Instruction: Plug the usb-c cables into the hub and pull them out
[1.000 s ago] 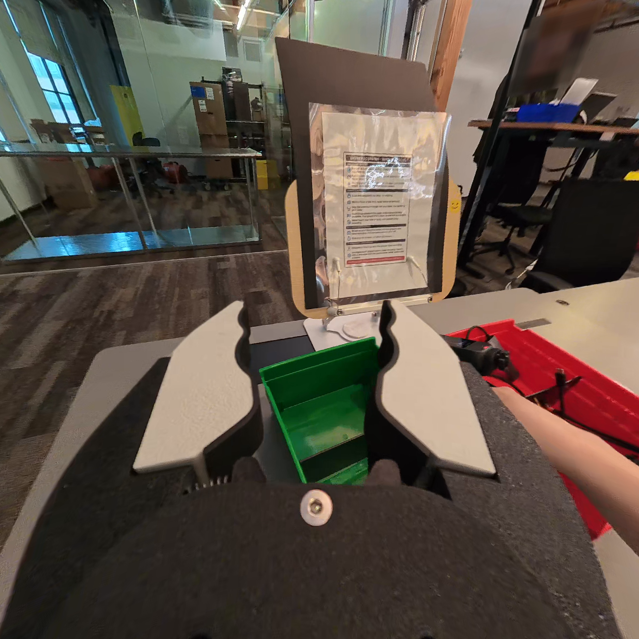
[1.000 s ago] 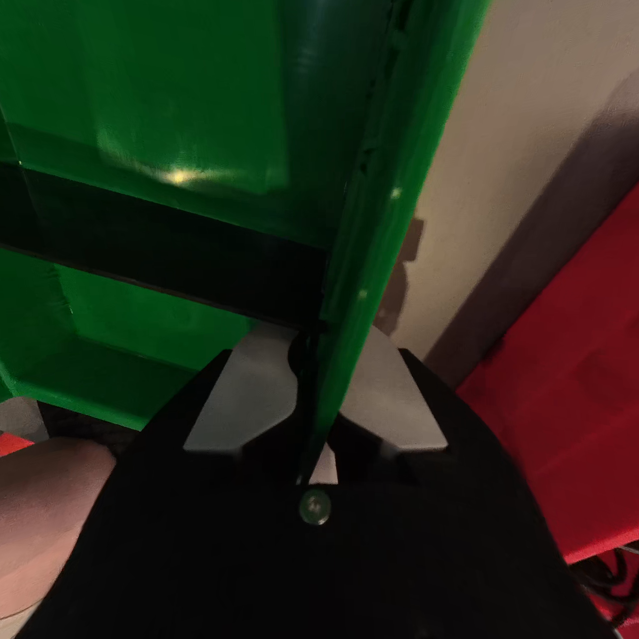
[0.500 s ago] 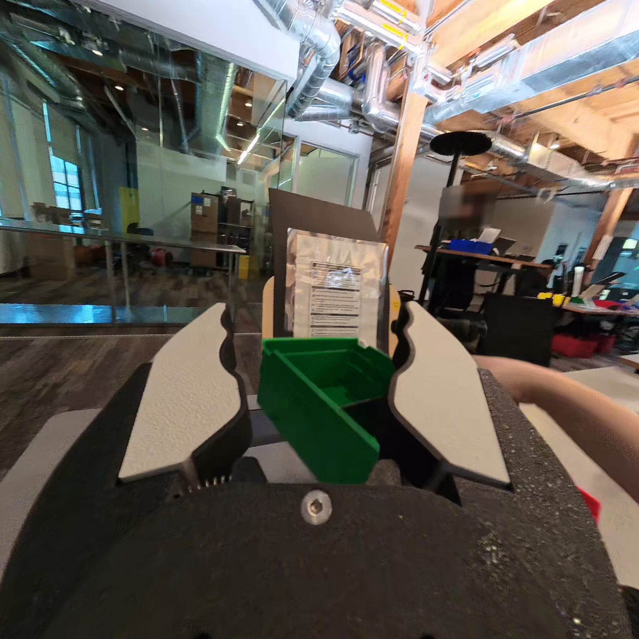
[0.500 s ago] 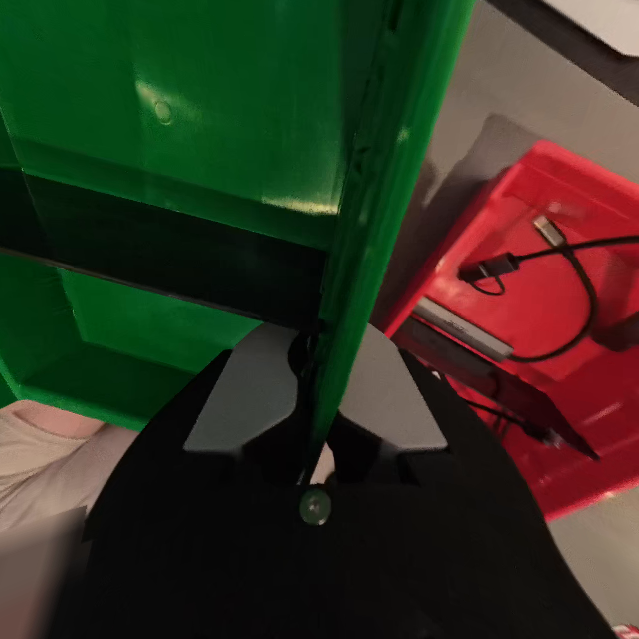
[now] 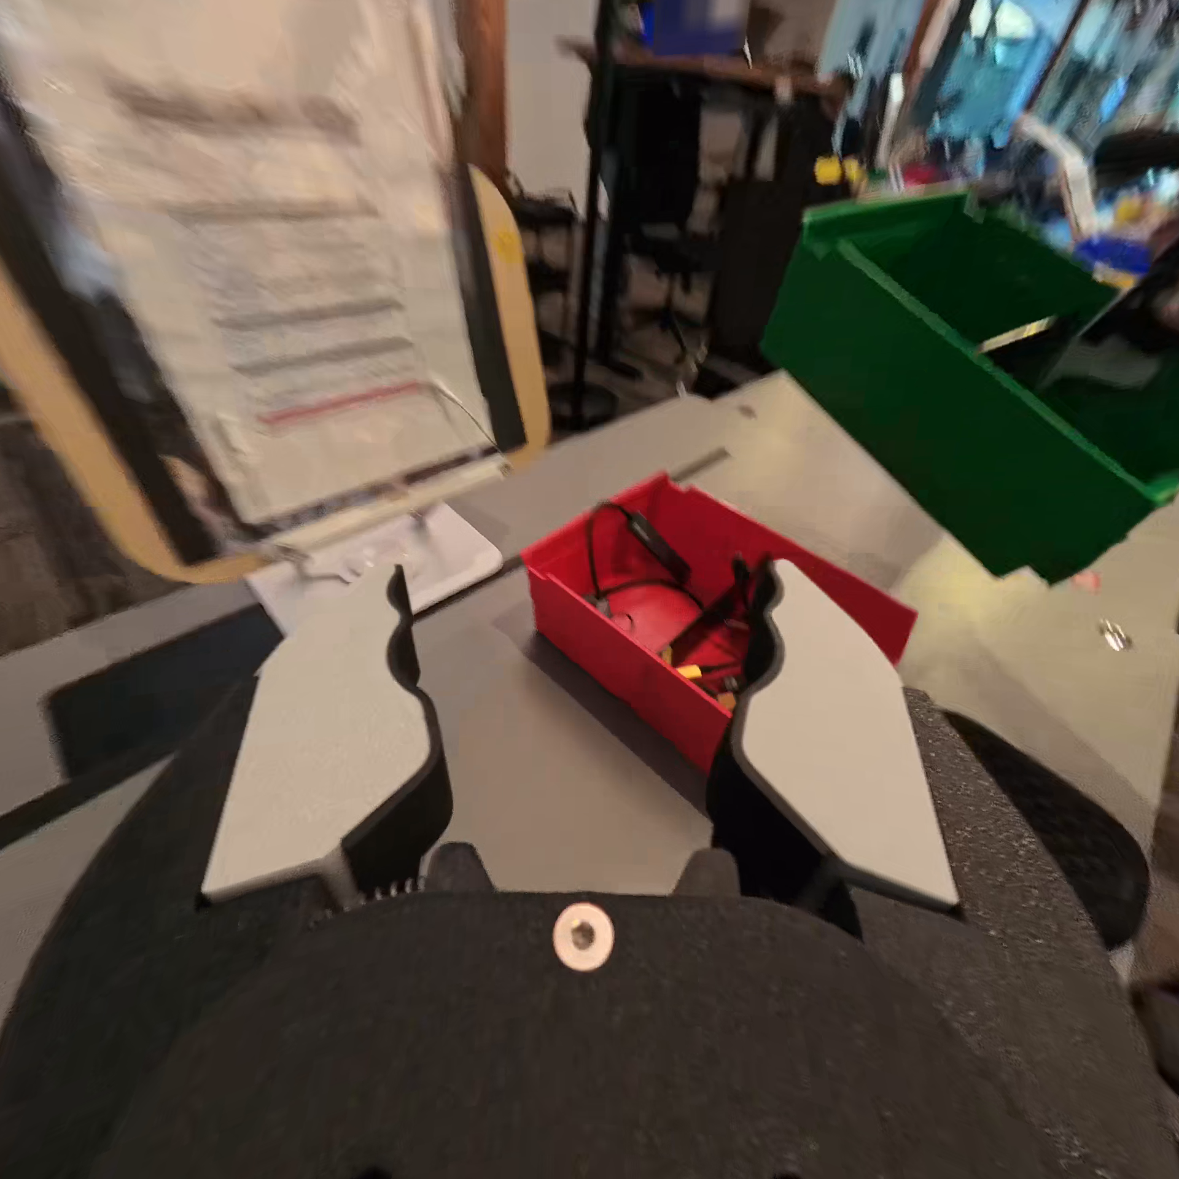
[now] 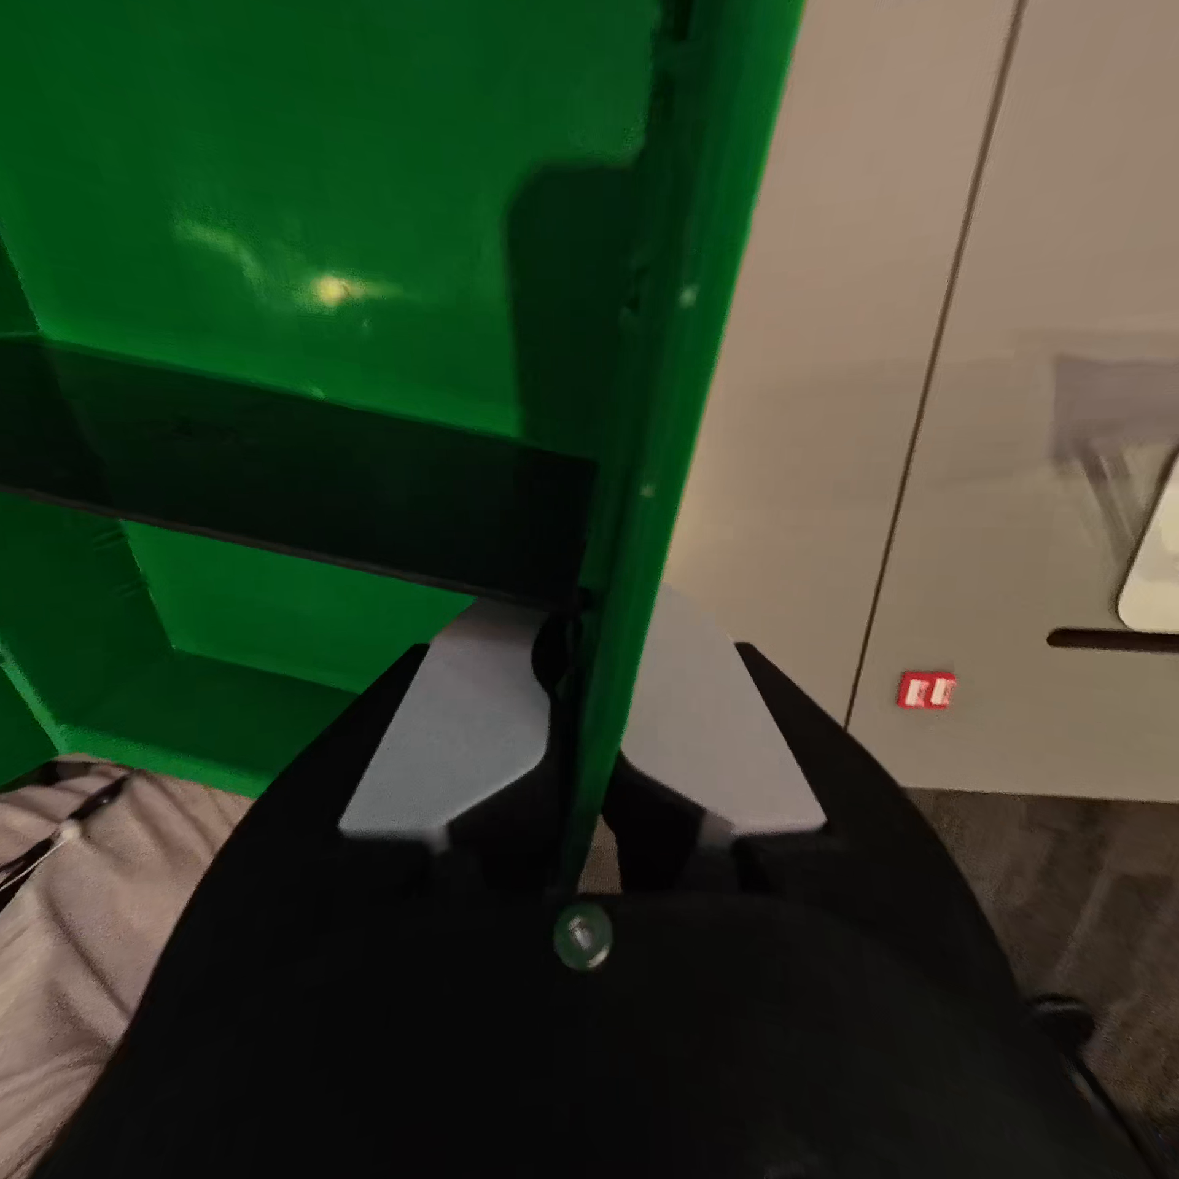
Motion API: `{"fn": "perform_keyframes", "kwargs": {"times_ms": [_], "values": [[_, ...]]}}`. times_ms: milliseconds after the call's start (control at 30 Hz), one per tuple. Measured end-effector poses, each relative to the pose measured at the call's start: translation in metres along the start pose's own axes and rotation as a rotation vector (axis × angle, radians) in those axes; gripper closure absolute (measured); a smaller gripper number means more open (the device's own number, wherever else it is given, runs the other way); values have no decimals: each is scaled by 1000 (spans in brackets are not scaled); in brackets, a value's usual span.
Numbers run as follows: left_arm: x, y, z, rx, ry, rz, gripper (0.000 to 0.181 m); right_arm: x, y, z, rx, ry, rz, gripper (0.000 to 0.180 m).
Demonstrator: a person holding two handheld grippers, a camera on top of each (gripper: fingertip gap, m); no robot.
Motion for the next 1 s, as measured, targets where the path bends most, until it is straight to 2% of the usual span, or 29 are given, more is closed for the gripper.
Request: {"fn": "perform_keyframes", "kwargs": {"times_ms": [133,200,267,400,500,567,633,733,833,1000], "values": [[34,-52,-88,-222,-84,35,68,66,-50,-13,-25,-26,-133,174],[46,-81,-122,-308,-77,34,72,86,-72,-21,-50,-28,-170,175],[51,-119,-144,-465,-46,-33,64,102,-89,-31,-71,-40,-188,174],[43,-167,-164,-657,19,-99,66,118,-116,-56,-124,-39,-208,174],[35,-193,-168,-781,32,-145,74,121,-129,-74,-163,-42,-205,174],[31,-199,-165,-826,18,-109,92,120,-131,-84,-179,-53,-192,174],[26,-202,-163,-850,-4,-85,91,117,-132,-93,-188,-53,-173,174],[34,-205,-155,-898,-142,5,129,107,-126,-107,-187,-31,-144,174],[23,-205,-141,-967,-192,48,166,93,-117,-118,-188,-17,-112,174],[-34,-202,-106,-1046,-96,66,173,66,-97,-137,-174,-4,-36,174]]}}
Point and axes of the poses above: each gripper's, where its closed fingertips meet, z back along the fingers, y out of its top, x = y × z across the jaws, the point moved 1 cm from there along z, back along the fingers, and after that the axes turned 3 degrees about z, right-handed, at the moved point
